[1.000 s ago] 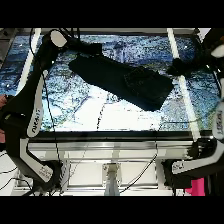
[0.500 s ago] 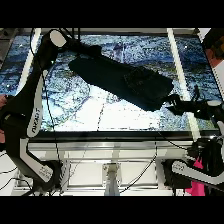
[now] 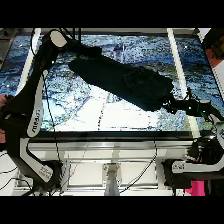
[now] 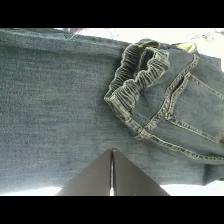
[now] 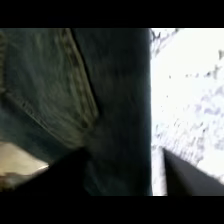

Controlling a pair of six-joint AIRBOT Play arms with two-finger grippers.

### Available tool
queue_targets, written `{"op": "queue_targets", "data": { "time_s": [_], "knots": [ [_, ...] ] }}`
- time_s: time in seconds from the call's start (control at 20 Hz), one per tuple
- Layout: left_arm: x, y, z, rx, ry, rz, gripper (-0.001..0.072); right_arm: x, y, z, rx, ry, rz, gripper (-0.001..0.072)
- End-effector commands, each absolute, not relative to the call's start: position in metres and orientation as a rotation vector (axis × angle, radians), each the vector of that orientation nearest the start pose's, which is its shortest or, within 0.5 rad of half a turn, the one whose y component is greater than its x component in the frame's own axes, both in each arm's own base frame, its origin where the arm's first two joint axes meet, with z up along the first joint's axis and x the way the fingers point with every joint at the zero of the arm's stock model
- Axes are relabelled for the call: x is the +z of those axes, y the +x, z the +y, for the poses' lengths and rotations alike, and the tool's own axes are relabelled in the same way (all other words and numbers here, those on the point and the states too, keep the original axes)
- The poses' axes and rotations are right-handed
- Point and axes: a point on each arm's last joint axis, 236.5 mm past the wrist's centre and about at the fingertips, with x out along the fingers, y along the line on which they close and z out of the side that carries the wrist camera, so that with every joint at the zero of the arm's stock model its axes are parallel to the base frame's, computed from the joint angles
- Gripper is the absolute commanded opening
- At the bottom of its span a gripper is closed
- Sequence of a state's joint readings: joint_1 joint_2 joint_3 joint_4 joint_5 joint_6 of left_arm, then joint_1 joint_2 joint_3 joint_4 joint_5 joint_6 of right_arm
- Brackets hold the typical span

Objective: Fold the clothes and pants, and hang the long-sleeved shirts on hangers.

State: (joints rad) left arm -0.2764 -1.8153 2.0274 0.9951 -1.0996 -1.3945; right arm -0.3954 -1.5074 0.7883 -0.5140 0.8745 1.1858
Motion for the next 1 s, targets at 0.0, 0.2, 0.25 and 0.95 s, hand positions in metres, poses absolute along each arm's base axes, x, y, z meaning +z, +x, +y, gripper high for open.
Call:
{"op": "queue_targets", "data": {
  "time_s": [0.0, 0.2, 0.25, 0.95],
  "knots": [
    [0.112, 0.532, -0.27, -0.687, -0.197, 0.903, 0.0005, -0.102, 0.417, 0.017, 0.043, 1.04, 1.106, 0.0282],
    [0.057, 0.531, -0.273, -0.656, -0.213, 1.029, 0.0004, -0.102, 0.39, 0.024, 0.109, 1.019, 1.22, 0.0032],
    [0.038, 0.528, -0.278, -0.65, -0.229, 1.078, 0.0004, -0.101, 0.373, 0.019, 0.121, 0.996, 1.274, 0.0031],
    [-0.072, 0.348, -0.481, -0.995, 0.045, 1.334, 0.0004, 0.077, 0.308, -0.128, 0.162, 0.906, 1.068, 0.003]
  ]
}}
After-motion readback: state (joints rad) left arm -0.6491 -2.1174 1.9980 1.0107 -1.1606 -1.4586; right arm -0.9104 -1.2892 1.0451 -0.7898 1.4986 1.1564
